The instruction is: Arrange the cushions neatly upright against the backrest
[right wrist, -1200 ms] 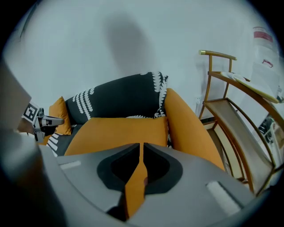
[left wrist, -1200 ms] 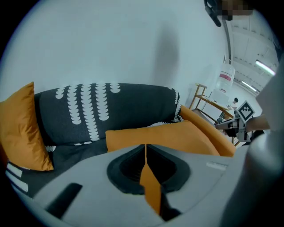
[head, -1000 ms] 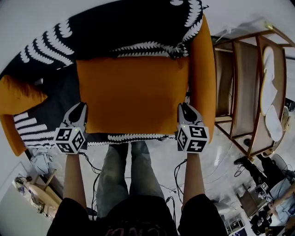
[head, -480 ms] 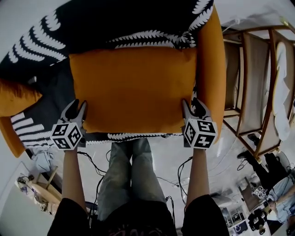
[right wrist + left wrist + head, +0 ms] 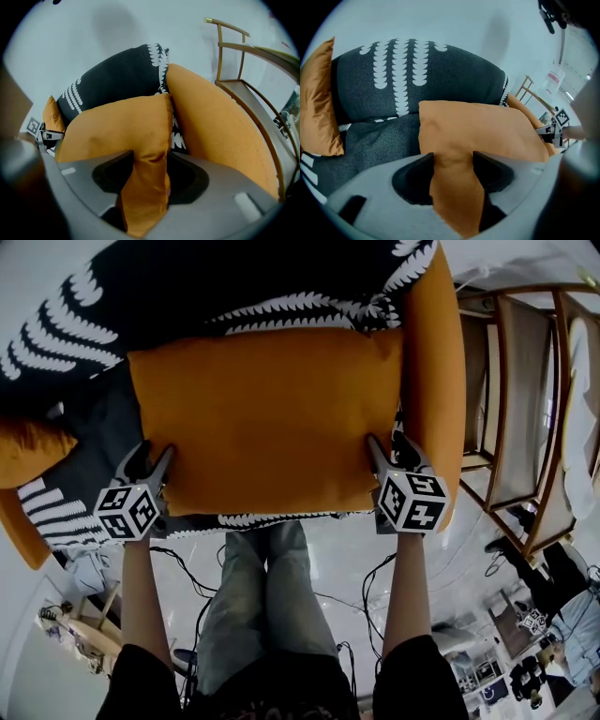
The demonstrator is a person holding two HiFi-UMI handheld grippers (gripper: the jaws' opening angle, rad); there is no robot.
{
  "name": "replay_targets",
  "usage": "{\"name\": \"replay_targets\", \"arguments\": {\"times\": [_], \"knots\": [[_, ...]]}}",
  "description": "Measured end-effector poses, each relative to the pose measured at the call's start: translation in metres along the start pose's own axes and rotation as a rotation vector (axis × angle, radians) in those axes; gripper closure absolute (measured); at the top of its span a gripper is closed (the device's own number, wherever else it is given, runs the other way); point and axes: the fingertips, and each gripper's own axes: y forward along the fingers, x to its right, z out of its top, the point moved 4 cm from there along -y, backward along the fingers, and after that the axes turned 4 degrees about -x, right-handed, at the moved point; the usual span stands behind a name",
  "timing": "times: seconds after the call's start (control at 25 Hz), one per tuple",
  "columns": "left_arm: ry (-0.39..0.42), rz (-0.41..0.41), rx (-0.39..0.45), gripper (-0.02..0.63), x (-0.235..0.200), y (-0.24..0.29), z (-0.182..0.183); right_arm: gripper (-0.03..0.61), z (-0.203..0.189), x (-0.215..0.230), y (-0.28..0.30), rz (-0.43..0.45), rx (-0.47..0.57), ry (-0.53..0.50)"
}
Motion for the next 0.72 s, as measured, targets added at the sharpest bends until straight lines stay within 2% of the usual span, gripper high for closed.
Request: {"name": "replay_targets", "arguments": {"times": [0.12, 0.2, 0.4, 0.72], "knots": [[0.012, 0.013, -0.005, 0.331, -0.002, 0.0, 0.001, 0.347, -0.001, 0.0, 0.005, -0.009, -0.017, 0.01], [0.007, 0.016, -0.013, 0.284, -0.007, 0.001, 0.0, 0.35, -0.002, -0.001, 0.006, -0.022, -0.022, 0.014], [-0.063, -0.033, -0.035, 0.218, -0.02, 0.008, -0.005, 0.331, -0.004, -0.003, 0.012, -0.041, -0.057, 0.005], [-0.019, -0.076, -0.078, 0.207, -0.019, 0.026, 0.002, 0.318, -0.004, 0.003, 0.029, -0.002, -0.108, 0.043]]}}
